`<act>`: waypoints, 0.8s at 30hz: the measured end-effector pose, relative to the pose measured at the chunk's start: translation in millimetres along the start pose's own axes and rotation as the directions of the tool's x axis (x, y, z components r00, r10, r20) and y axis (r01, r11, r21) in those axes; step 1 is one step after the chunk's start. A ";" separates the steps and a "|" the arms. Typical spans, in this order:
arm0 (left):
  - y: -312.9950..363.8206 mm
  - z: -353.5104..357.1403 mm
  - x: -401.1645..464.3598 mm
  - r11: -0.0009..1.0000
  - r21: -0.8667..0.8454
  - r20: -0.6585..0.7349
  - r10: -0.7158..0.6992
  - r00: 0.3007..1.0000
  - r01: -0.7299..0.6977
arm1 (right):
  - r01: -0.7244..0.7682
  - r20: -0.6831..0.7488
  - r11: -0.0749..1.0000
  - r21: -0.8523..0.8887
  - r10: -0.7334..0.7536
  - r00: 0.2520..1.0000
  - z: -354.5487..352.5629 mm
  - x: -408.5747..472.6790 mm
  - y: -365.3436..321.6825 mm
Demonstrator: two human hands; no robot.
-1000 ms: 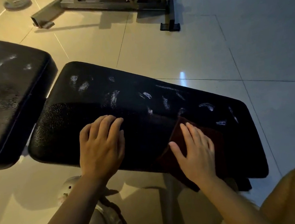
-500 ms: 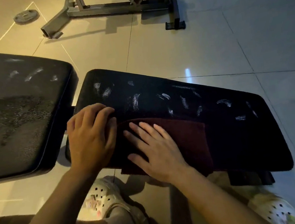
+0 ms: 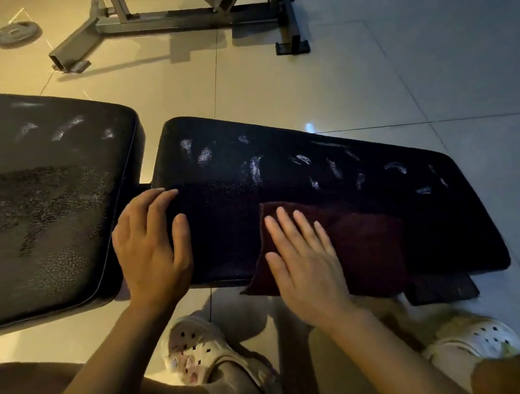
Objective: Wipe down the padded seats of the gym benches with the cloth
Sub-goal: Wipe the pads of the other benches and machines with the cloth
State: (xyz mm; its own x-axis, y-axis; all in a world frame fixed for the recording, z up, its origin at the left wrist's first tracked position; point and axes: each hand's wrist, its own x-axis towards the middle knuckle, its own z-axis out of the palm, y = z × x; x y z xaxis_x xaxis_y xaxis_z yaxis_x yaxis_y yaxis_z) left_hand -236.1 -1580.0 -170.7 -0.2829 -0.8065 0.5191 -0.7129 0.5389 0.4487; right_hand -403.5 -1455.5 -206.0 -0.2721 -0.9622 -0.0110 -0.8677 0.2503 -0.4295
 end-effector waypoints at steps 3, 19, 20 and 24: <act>-2.6 -0.9 1.2 0.999 -0.036 0.031 -0.002 1.000 0.003 | 0.199 0.036 0.979 0.037 -0.200 0.979 6.1 15.7 -55.4; -14.6 -11.1 -1.5 0.950 0.133 0.253 0.242 0.937 -0.281 | -0.545 -0.029 0.826 0.145 0.554 0.832 2.5 9.0 -16.2; -13.5 -14.9 -3.6 0.948 0.110 0.238 0.266 0.934 -0.298 | -0.508 -0.030 0.855 0.103 0.514 0.858 0.8 12.0 -17.6; -9.4 -41.9 -17.4 0.979 -0.023 0.175 0.203 0.963 -0.202 | -0.218 0.002 0.975 0.040 0.218 0.976 -4.0 17.5 -27.7</act>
State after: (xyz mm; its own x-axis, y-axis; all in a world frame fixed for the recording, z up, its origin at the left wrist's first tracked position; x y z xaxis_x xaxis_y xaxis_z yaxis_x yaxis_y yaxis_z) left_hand -197.6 -1560.8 -153.5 -0.5295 -0.7101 0.4641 -0.6259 0.6963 0.3513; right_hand -385.9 -1478.9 -190.7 -0.4537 -0.8848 -0.1065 -0.7703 0.4495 -0.4523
